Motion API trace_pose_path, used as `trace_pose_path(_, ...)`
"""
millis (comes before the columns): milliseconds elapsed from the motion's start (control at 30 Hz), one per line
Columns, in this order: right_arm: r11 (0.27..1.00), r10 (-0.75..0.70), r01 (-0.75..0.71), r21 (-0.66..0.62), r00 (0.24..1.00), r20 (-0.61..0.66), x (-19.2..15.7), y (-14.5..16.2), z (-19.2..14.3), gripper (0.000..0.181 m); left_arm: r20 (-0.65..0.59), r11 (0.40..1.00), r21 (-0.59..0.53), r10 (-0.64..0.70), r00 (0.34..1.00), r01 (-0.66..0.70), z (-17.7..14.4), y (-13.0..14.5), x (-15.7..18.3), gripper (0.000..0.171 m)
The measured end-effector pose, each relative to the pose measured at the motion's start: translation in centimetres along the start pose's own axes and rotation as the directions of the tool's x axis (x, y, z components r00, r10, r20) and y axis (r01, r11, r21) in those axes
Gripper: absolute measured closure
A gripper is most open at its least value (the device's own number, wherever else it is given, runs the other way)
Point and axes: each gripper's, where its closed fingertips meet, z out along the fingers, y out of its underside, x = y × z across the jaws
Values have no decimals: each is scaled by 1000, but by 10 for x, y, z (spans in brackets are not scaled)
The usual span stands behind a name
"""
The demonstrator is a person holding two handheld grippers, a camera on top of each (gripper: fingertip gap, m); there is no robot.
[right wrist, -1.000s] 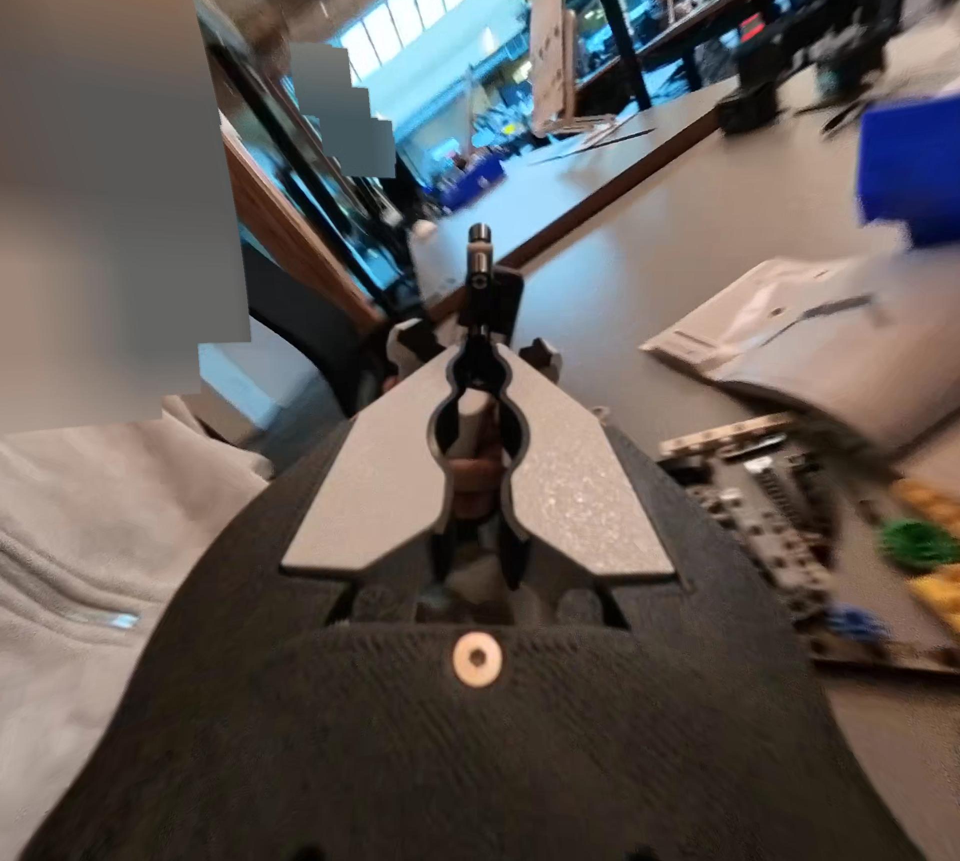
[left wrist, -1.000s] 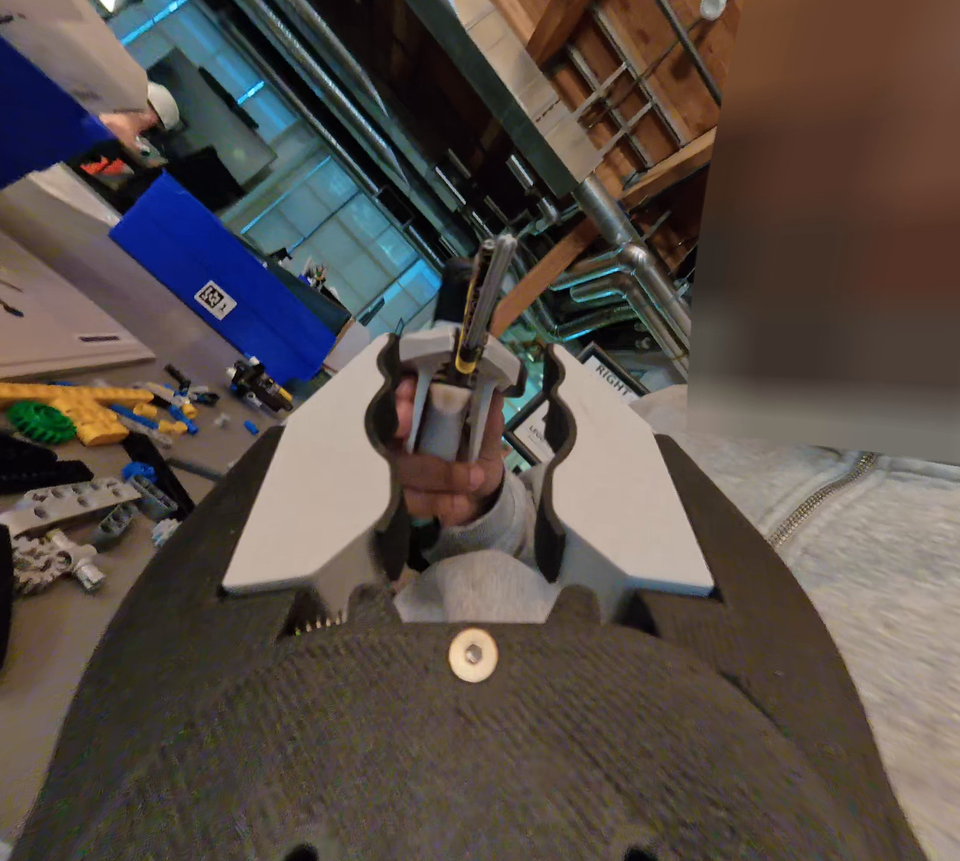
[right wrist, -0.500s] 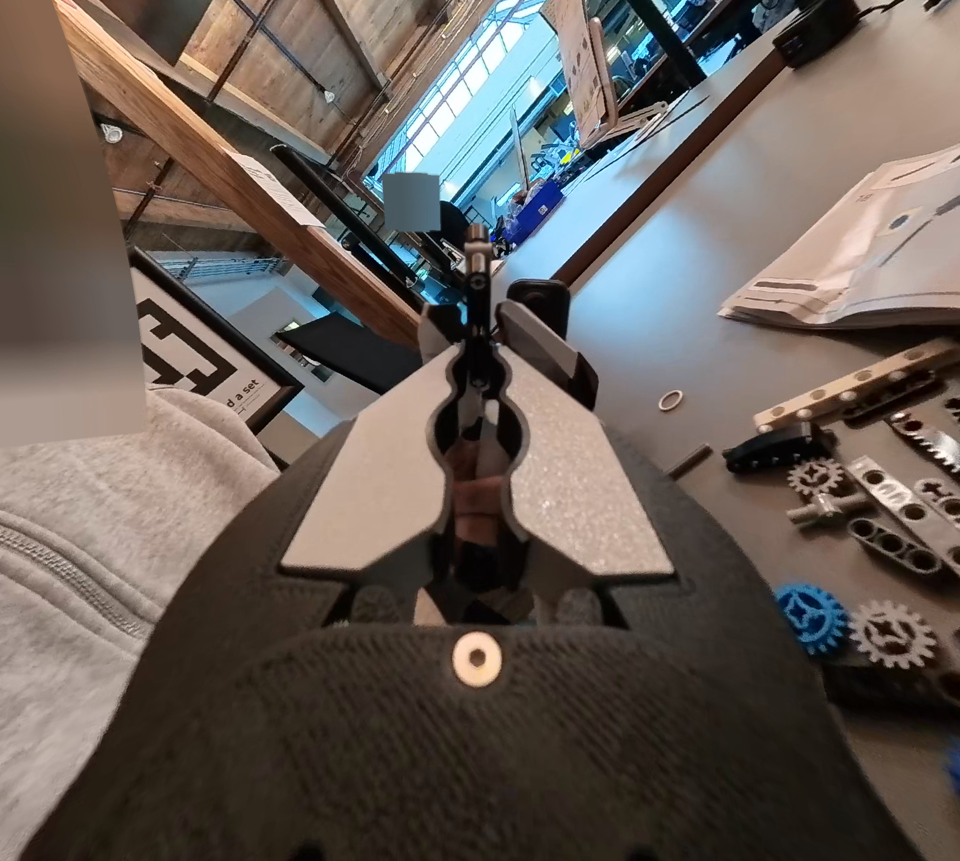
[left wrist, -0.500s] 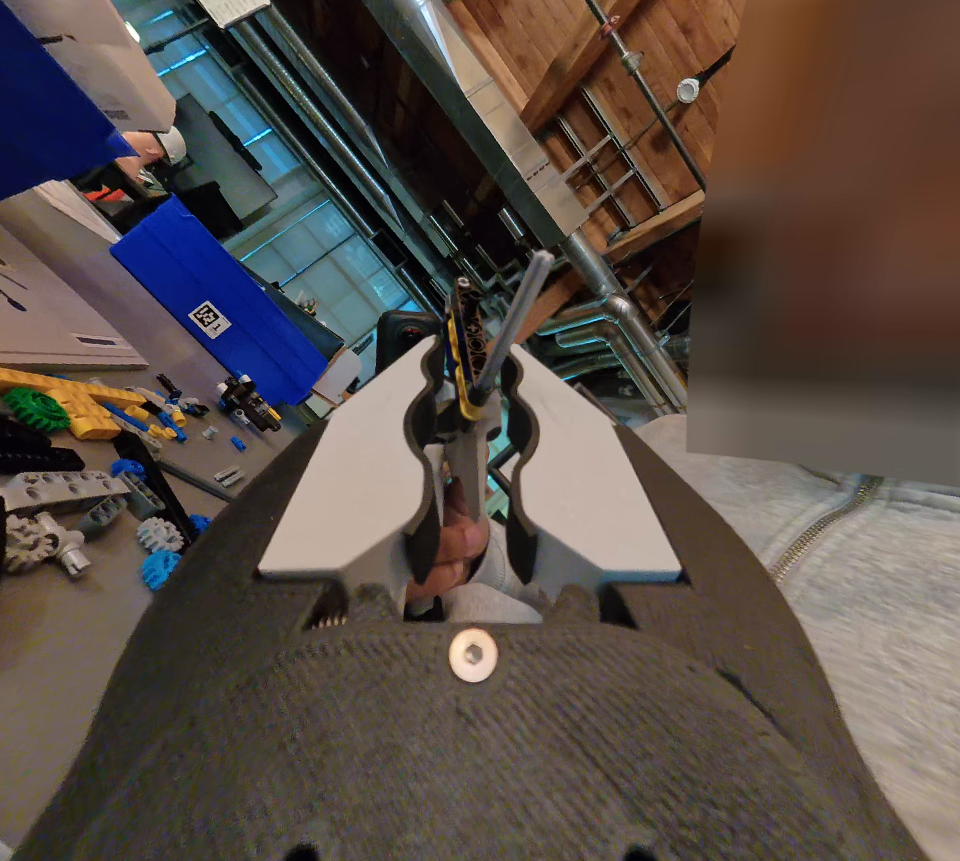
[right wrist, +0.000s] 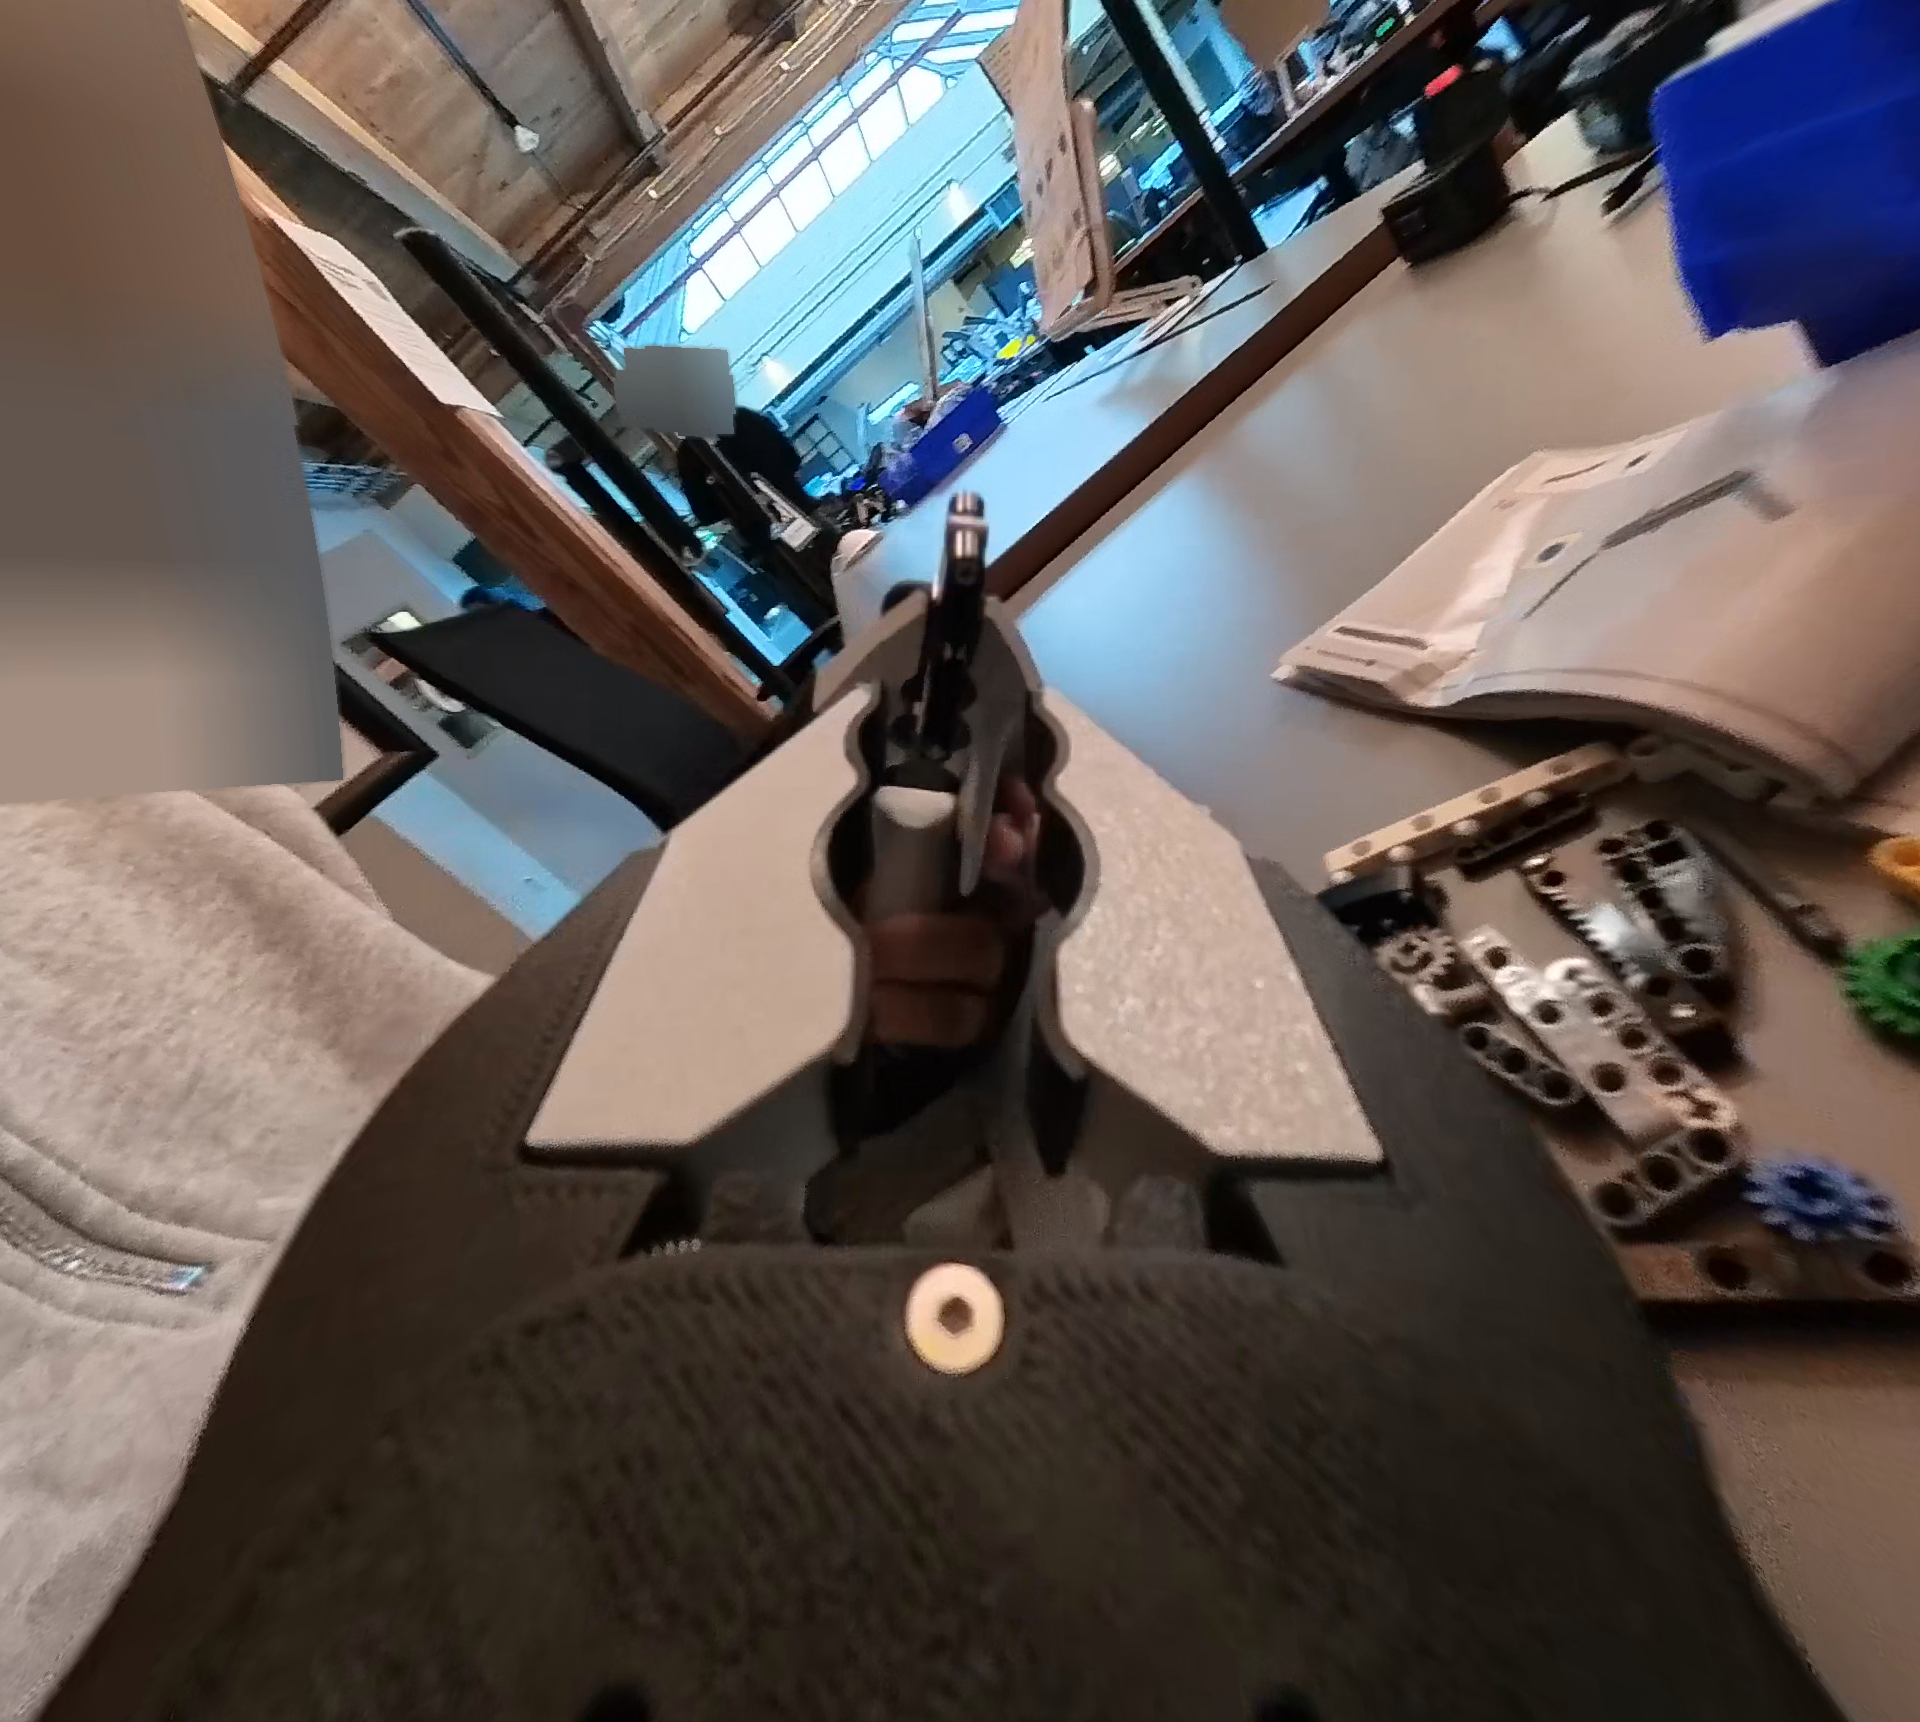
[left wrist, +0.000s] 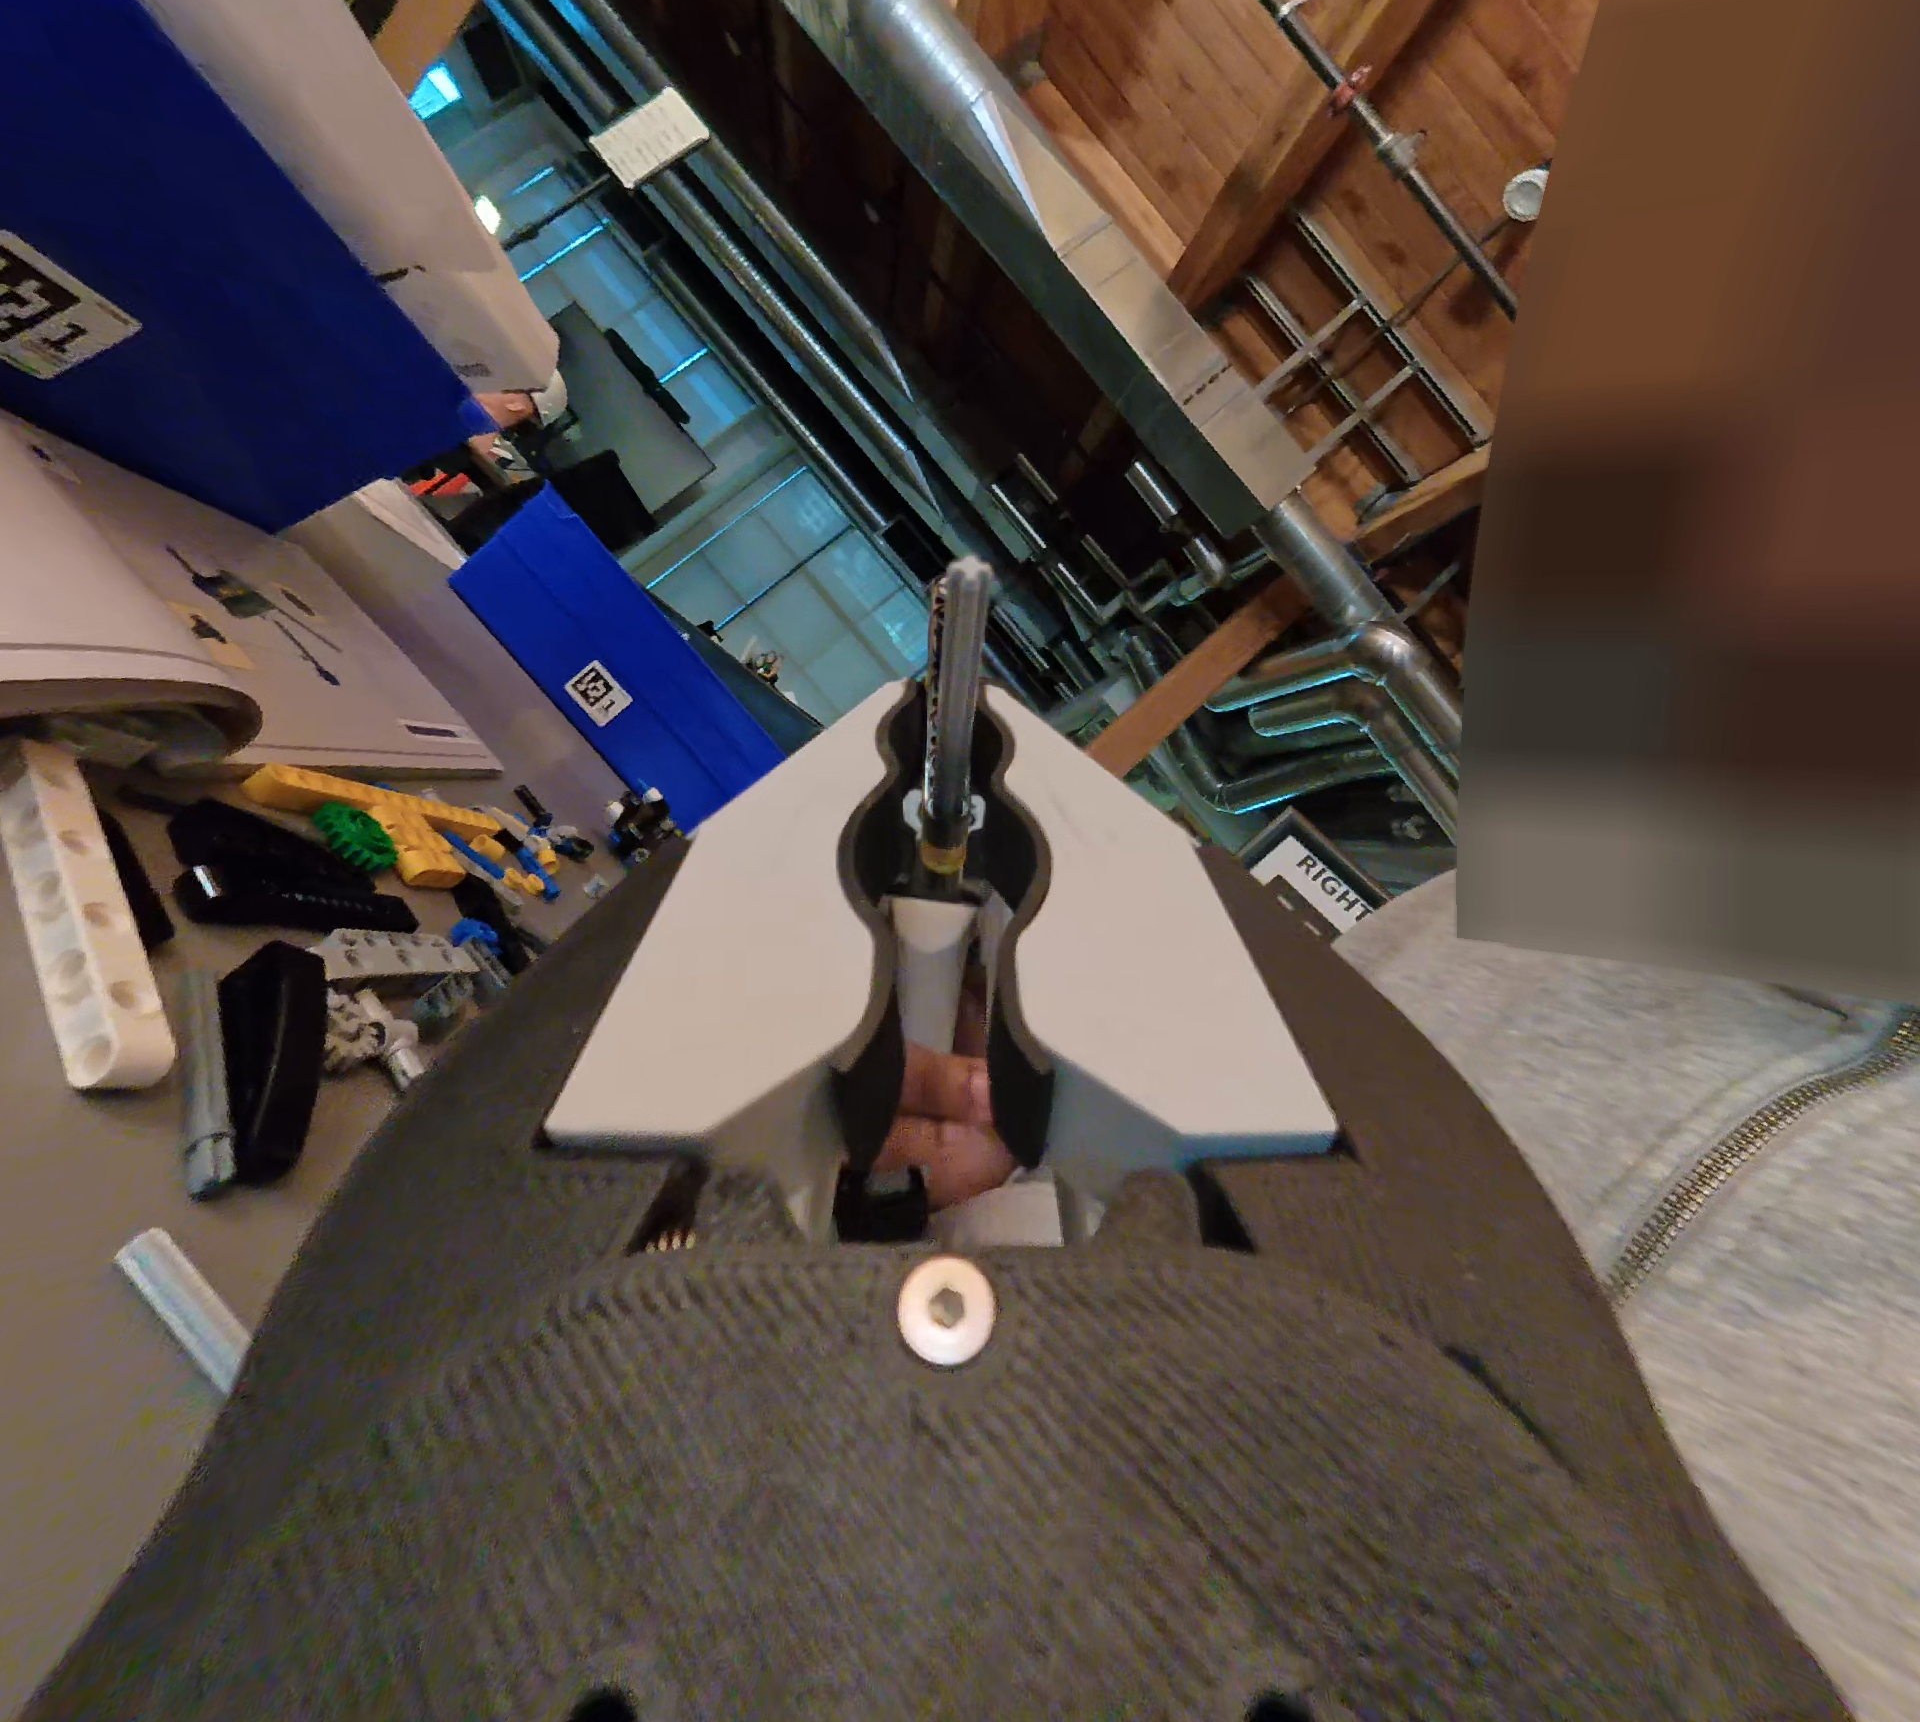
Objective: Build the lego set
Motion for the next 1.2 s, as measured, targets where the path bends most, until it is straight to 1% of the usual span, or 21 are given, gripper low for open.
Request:
trace_pose_path(133,998,-49,51,26,997,-55,7,-12,-9,152,32,999,-51,5,999,-4,2,8,-5,166)
trace_pose_path(267,998,-40,42,38,998,-55,9,-16,-12,151,48,993,-113,27,998,-21,6,19,-7,166)
trace_pose_path(333,999,-27,29,35,999,-47,9,-15,-12,154,48,991,-131,37,998,-30,8,22,-6,166)
trace_pose_path(400,999,-17,18,27,999,-34,9,-13,-12,161,51,989,-145,40,998,-32,9,24,-7,166)
trace_pose_path(500,1000,-16,16,13,1000,-17,7,-10,-12,175,46,989,-149,32,998,-25,9,25,-6,166)
trace_pose_path(533,1000,-15,15,13,1000,-15,6,-10,-12,175,43,989,-149,30,999,-23,9,25,-6,166)
trace_pose_path(867,999,33,-33,32,999,14,5,-12,-12,176,35,991,-129,35,999,-31,10,24,-4,166)
trace_pose_path(1000,999,34,-34,34,999,14,4,-9,-9,176,29,994,-113,13,999,-10,10,23,-4,165)
trace_pose_path(1200,999,32,-32,26,999,11,4,-9,-9,175,34,993,-119,28,999,-24,9,22,-4,166)
